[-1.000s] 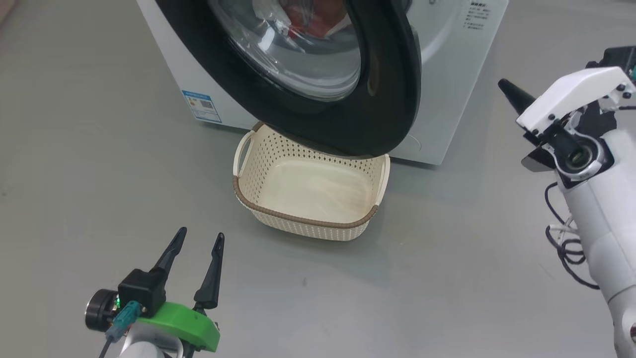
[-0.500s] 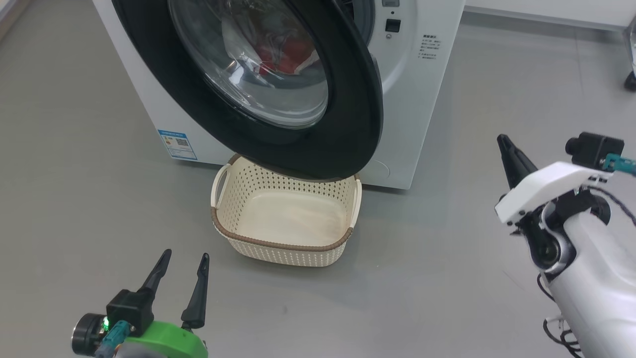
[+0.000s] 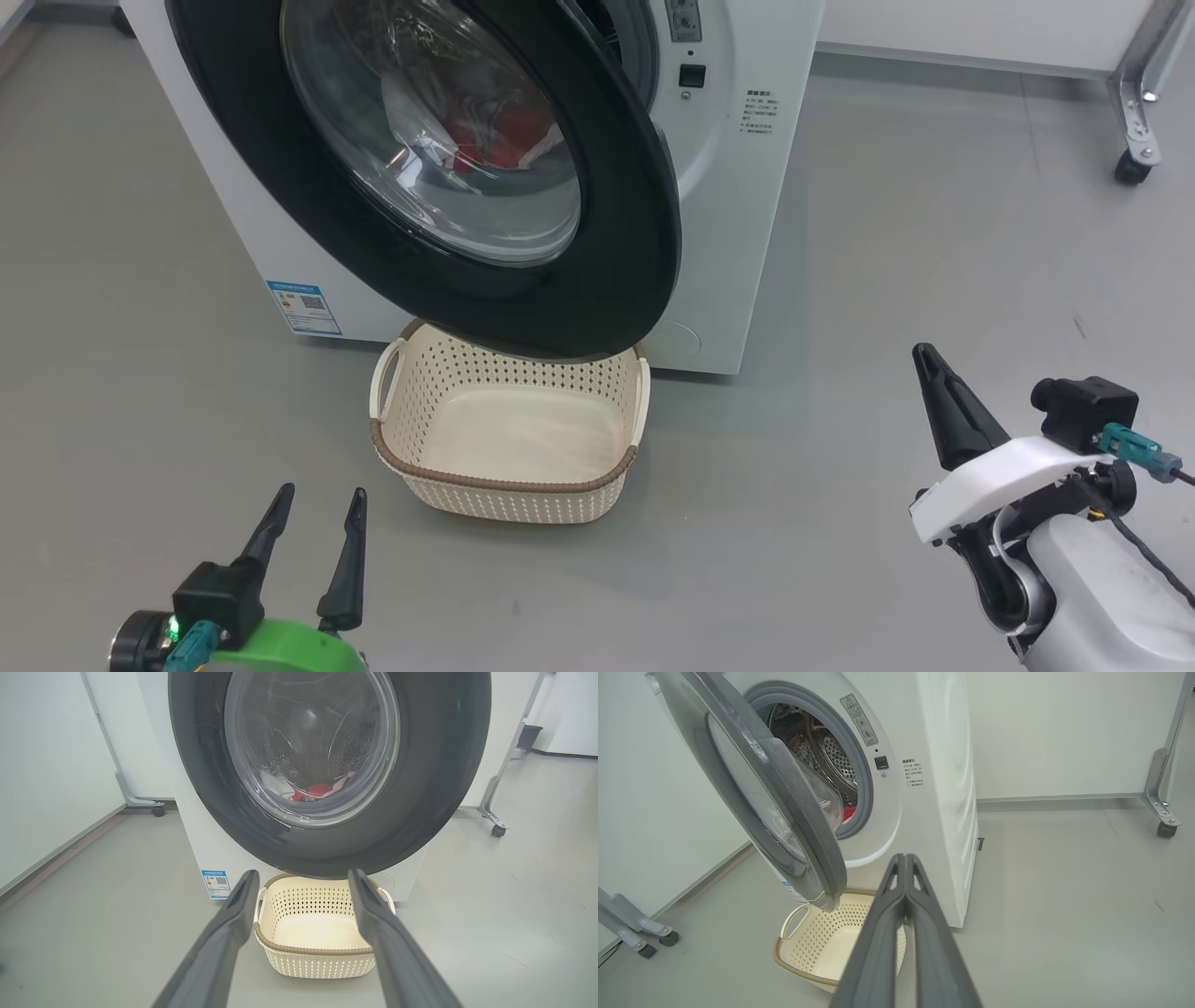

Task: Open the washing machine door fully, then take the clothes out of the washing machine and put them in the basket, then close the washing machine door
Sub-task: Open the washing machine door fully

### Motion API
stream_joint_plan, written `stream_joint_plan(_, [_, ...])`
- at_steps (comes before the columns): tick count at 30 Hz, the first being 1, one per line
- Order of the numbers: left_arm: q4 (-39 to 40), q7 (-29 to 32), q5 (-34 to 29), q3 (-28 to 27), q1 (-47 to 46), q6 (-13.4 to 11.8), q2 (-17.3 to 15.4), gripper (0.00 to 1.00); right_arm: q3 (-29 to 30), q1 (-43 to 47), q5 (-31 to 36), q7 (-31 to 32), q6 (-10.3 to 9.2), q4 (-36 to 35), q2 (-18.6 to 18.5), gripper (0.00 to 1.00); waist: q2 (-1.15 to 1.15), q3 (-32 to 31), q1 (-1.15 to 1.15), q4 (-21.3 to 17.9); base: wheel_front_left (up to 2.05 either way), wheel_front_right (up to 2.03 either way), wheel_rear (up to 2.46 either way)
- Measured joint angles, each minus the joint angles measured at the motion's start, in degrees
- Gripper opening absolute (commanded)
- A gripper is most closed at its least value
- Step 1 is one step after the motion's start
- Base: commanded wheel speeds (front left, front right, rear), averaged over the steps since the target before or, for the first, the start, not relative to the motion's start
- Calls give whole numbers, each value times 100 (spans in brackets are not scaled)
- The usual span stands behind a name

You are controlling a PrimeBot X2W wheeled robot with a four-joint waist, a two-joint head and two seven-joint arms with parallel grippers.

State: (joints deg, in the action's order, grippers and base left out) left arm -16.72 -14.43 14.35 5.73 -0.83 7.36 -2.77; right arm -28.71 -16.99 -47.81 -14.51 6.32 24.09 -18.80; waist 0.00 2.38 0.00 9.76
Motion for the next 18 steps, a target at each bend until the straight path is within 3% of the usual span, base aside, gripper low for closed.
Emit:
stream_joint_plan(10, [69, -1, -12, -151, 98, 0, 0, 100, 371, 626, 465, -1, -438, -800, 113, 0, 0, -61, 0, -201, 0, 0, 0])
stream_joint_plan(11, [71, -1, -30, -146, 103, 0, 1, 100, 502, 734, 468, 0, -509, -899, 151, 20, 0, -71, 0, -217, 0, 0, 0])
stream_joint_plan(12, [79, -1, -47, -129, 109, 0, 1, 100, 625, 829, 497, 0, -578, -1004, 170, 85, 0, -78, 0, -232, 0, 0, 0])
stream_joint_plan(13, [86, 0, -55, -119, 112, 0, 1, 100, 717, 908, 544, 0, -630, -1084, 169, 100, 0, -80, 0, -244, 0, 0, 0])
stream_joint_plan(18, [119, 0, -85, -114, 114, 0, 1, 100, 881, 1222, 835, 1, -683, -1481, 215, 100, 0, -63, 0, -286, 0, 0, 0])
